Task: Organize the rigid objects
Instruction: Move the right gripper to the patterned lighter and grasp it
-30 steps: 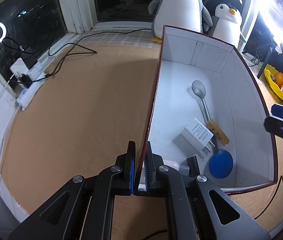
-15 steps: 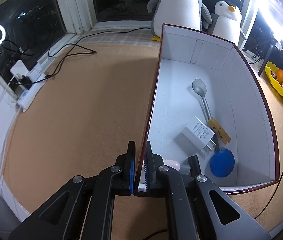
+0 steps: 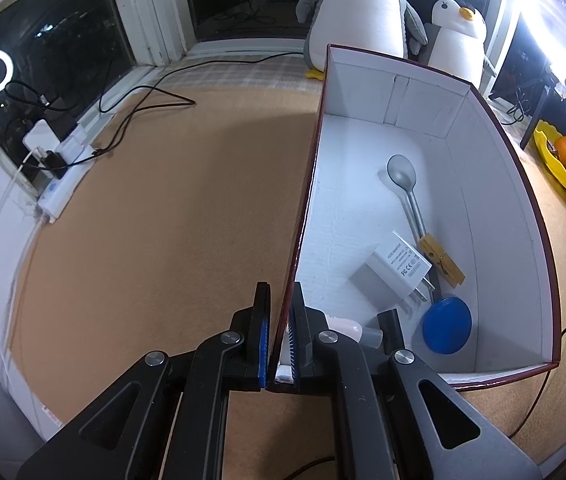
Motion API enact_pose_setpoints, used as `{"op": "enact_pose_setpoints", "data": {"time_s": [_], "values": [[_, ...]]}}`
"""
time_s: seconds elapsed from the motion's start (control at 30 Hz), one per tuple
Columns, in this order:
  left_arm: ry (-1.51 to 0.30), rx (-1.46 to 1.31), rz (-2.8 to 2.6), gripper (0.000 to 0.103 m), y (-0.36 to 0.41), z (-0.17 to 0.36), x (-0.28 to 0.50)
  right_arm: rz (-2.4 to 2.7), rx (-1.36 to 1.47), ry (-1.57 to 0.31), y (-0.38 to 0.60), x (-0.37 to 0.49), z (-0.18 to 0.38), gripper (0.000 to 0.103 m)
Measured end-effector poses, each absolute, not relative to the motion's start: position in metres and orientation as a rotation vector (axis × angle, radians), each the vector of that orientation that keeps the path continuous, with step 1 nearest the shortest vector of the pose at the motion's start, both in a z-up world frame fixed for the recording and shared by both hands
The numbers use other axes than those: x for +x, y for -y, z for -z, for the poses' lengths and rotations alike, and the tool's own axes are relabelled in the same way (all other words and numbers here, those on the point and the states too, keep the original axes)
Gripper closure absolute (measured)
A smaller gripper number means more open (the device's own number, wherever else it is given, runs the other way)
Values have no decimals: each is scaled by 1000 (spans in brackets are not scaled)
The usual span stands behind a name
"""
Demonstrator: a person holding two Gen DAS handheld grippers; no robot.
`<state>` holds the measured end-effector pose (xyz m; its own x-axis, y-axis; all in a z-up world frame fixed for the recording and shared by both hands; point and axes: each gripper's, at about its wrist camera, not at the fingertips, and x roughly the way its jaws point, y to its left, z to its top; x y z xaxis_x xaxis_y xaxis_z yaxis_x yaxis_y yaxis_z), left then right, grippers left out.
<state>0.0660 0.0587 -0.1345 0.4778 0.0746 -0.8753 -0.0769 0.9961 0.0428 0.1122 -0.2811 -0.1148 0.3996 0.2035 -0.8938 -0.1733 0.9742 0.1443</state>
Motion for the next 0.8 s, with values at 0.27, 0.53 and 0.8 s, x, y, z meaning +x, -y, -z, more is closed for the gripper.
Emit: {"op": "enact_pose_setpoints", "data": {"time_s": [0.27,0.53,0.8], "values": [[-1075,5,-106,95,-58,135,67,-163,283,-1229,316,136,146,43],[-1082,6,-115,95,-57,135,68,-127,454,-1327,324,158,172,59],[-1083,-2,-118,95,-58,135,69,-99,496,-1382,312,175,187,62]]}}
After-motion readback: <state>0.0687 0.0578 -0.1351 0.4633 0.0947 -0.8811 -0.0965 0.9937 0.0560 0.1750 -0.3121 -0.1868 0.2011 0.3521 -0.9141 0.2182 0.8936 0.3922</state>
